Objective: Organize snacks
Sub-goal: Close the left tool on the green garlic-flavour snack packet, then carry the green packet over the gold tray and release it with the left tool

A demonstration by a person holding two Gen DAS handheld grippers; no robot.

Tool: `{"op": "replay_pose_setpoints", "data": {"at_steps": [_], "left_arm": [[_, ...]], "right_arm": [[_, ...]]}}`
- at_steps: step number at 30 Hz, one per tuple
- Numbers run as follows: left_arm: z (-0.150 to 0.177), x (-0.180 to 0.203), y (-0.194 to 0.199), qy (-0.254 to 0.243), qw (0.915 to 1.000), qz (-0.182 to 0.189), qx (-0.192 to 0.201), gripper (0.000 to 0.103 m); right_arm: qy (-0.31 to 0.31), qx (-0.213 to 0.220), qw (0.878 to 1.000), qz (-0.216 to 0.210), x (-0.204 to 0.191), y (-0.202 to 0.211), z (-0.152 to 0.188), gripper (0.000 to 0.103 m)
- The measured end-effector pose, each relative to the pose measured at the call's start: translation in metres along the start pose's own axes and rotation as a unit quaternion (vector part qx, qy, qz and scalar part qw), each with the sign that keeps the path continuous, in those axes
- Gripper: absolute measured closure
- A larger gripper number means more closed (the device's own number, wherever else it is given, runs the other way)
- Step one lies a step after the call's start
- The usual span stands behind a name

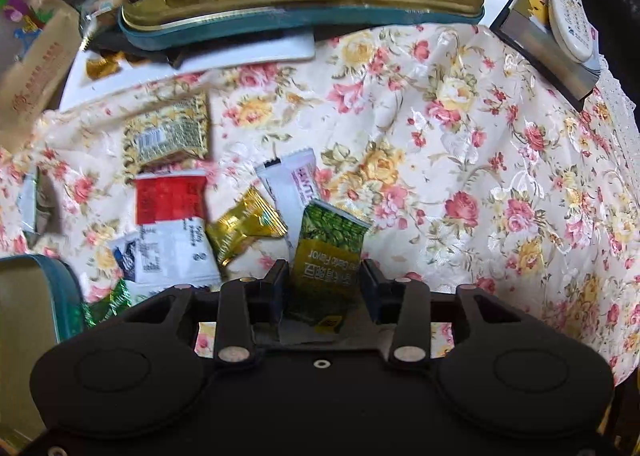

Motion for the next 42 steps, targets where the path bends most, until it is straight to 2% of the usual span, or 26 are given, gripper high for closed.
{"op": "replay_pose_setpoints", "data": {"at_steps": [8,10,13,15,24,33,39,42], "left_arm": [[-0.002,0.005,-0.002,0.004,0.9999,-0.009,-0.004,0.053],[-0.001,0.001,-0.003,0.017,0.9998,0.003,-0.004,0.058],[0.000,-0.009,-0.001,0.048,0.9986,0.018,-0.010,0.076],[0.001,-0.014,0.002,0.065,0.9975,0.024,-0.011,0.083],[0.008,-0.033,0.026,0.098,0.9947,0.019,-0.024,0.084],[0.018,-0.056,0.051,0.119,0.9922,-0.013,-0.034,0.084],[0.026,-0.076,0.069,0.126,0.9911,-0.035,-0.028,0.084],[0.031,-0.088,0.076,0.138,0.9898,-0.029,-0.023,0.084]], "right_arm": [[-0.008,0.001,1.000,0.003,0.001,-0.001,-0.004,0.068],[-0.005,-0.002,1.000,0.004,0.000,-0.003,-0.002,0.068],[-0.001,-0.005,1.000,0.008,0.000,-0.005,0.000,0.068],[0.003,-0.005,1.000,0.009,-0.001,-0.005,0.000,0.068],[0.011,-0.010,1.000,0.017,-0.010,-0.013,0.002,0.068],[0.025,-0.024,0.999,0.023,-0.028,-0.029,0.009,0.068],[0.050,-0.031,0.998,0.033,-0.044,-0.039,0.019,0.068],[0.055,-0.034,0.997,0.037,-0.049,-0.043,0.025,0.068]]}}
Point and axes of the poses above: each gripper's, at about its wrist camera, not at the fingertips, and y roughly against the way its jaws point, x to its right, z to its underside, the point moved 4 cm from there along -y, roughly the way its jaws point, and after that the axes turned 11 degrees about -y, right-handed, at the moved point
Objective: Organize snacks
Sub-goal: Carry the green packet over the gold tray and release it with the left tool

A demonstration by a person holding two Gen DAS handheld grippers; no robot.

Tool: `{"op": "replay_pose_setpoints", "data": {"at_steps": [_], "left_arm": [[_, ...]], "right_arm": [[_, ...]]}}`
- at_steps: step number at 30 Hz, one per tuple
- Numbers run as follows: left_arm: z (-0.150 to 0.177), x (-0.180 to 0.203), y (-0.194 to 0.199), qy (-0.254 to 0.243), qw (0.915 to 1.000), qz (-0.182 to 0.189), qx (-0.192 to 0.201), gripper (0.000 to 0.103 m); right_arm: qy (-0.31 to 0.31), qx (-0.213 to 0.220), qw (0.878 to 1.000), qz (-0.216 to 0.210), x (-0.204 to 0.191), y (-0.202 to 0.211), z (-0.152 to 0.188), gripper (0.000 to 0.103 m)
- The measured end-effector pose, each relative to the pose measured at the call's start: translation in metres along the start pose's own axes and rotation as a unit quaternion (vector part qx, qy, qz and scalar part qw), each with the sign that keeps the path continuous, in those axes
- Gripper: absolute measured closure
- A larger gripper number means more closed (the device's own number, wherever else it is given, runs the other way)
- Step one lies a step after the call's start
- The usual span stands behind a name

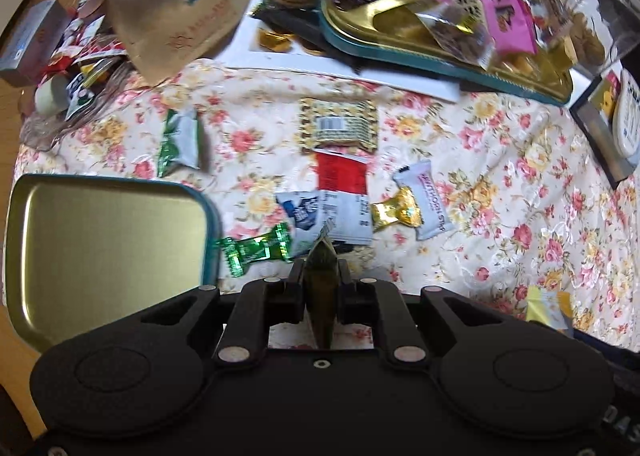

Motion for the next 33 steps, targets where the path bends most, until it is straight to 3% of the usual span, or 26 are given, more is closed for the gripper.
{"op": "replay_pose_setpoints", "data": {"at_steps": [8,17,33], "left_arm": [[0.008,-0.038,0.011,0.031,0.9995,0.008,0.007,0.084],[0.015,-0.092,0.006,0.085,0.9962,-0.018,0.004,0.084],[0.027,-0.129,0.007,0.098,0.9935,-0.057,0.006,0.084]], "right_arm": [[0.013,-0.007,1.000,-0.001,-0.025,-0.008,0.005,0.068],[0.040,-0.021,0.999,-0.005,-0.065,-0.026,0.021,0.068],[0.072,-0.037,0.997,-0.017,-0.111,-0.044,0.038,0.068]]}}
Point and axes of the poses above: each gripper's, at about its wrist camera, not at the fingertips, and y roughly against the way its jaws point, x to its right, z to its underside, the point moved 4 cm from there along -y, roughly the way its jaws point, and after that the axes turned 11 degrees about -y, right-handed, at the moved point
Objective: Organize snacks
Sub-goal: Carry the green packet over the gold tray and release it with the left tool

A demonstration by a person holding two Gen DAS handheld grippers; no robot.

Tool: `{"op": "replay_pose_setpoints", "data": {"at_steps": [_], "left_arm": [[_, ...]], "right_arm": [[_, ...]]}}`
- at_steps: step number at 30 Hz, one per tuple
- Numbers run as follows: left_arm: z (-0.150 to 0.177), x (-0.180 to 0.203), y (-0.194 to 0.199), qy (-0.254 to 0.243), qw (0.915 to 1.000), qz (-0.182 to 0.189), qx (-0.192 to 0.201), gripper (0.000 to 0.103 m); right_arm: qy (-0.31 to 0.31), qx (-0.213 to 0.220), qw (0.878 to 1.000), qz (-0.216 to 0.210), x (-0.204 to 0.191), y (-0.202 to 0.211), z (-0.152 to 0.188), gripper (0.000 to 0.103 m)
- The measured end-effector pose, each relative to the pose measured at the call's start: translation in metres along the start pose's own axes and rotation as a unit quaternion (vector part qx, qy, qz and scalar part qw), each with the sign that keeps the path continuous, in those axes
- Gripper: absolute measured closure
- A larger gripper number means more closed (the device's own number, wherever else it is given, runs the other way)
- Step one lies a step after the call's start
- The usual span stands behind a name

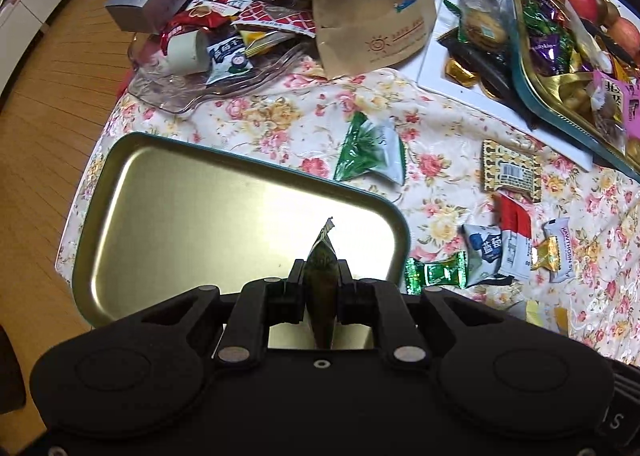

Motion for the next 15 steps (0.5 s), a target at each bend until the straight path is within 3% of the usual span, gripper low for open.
{"op": "replay_pose_setpoints", "data": {"at_steps": [15], "left_arm": [[0.006,-0.048,-0.001,0.037,0.9991,-0.020,0.002,0.084]], "right_arm": [[0.056,-0.006,0.998,-0.036,-0.060,-0.012,0.013,0.068]]}}
Point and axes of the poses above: each gripper's, at about its wrist camera, not at the fingertips, and y roughly against the way its jaws point, x to its right, z to its underside, the point moved 4 cm from there along -y, roughly the way its jaws point, and after that the axes turned 11 degrees about -y, right-handed, at the moved point
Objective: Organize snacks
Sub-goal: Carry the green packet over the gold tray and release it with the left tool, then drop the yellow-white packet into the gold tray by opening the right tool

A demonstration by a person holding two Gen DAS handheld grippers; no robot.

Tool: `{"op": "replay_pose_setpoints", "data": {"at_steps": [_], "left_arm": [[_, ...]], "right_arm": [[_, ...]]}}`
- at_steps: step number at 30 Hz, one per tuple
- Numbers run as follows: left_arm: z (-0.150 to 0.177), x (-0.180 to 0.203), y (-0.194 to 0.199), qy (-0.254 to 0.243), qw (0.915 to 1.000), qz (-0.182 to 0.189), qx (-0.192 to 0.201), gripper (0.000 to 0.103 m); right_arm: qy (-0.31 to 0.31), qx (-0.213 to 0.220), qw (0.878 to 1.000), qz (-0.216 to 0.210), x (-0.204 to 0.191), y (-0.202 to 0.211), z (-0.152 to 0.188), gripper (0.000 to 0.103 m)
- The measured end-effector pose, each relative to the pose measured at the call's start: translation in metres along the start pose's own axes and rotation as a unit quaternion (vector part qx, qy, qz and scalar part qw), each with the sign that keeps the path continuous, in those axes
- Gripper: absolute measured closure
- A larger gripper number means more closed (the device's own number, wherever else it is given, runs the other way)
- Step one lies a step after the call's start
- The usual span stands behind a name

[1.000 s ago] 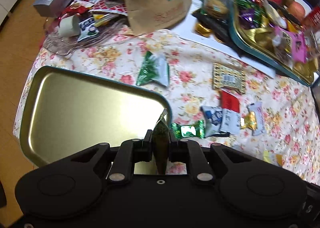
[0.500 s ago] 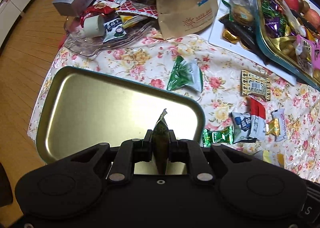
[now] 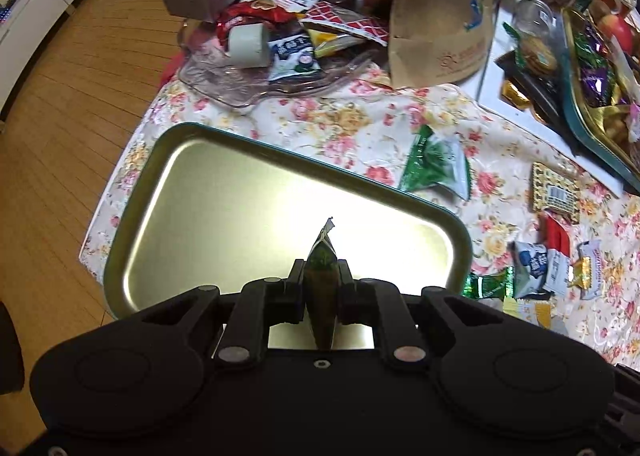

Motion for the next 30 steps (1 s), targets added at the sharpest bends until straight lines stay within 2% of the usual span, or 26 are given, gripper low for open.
{"op": "replay_pose_setpoints", "data": {"at_steps": [6,14,17,20,25,27,30], "left_arm": [[0.004,-0.017,-0.005,0.010,0.9999,-0.008,-0.008,0.083],[0.013,-0.029,-0.014,-0.017,0.9993,-0.026,-0.021,0.082],[0.015,-0.035,-0.018,-0.016,0.9992,-0.019,-0.031,0.081],[0.017,-0.039,-0.019,-0.018,0.9990,-0.017,-0.037,0.075],[0.019,-0.045,-0.022,-0.010,0.9986,-0.008,-0.052,0.075],[0.019,-0.047,-0.023,-0.005,0.9984,-0.001,-0.056,0.075],[0.020,-0.045,-0.023,-0.008,0.9984,-0.006,-0.056,0.075]], "right_arm": [[0.014,-0.004,1.000,-0.013,-0.019,-0.006,0.005,0.068],[0.028,-0.015,0.999,-0.020,-0.040,-0.017,0.009,0.068],[0.034,-0.020,0.999,-0.021,-0.047,-0.022,0.012,0.068],[0.041,-0.025,0.999,-0.022,-0.053,-0.026,0.015,0.068],[0.047,-0.034,0.998,-0.022,-0.058,-0.032,0.019,0.066],[0.045,-0.033,0.998,-0.023,-0.058,-0.031,0.020,0.062],[0.044,-0.030,0.998,-0.021,-0.057,-0.030,0.018,0.062]]}}
Point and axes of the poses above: each gripper's, at about its wrist camera, not at the fingertips, and y roughly against the way its jaws point, x to its right, z to its underside, the point moved 4 cm from there along -y, roughly the way its jaws point, and after that the axes turned 11 degrees about -y, right-handed, at the moved point
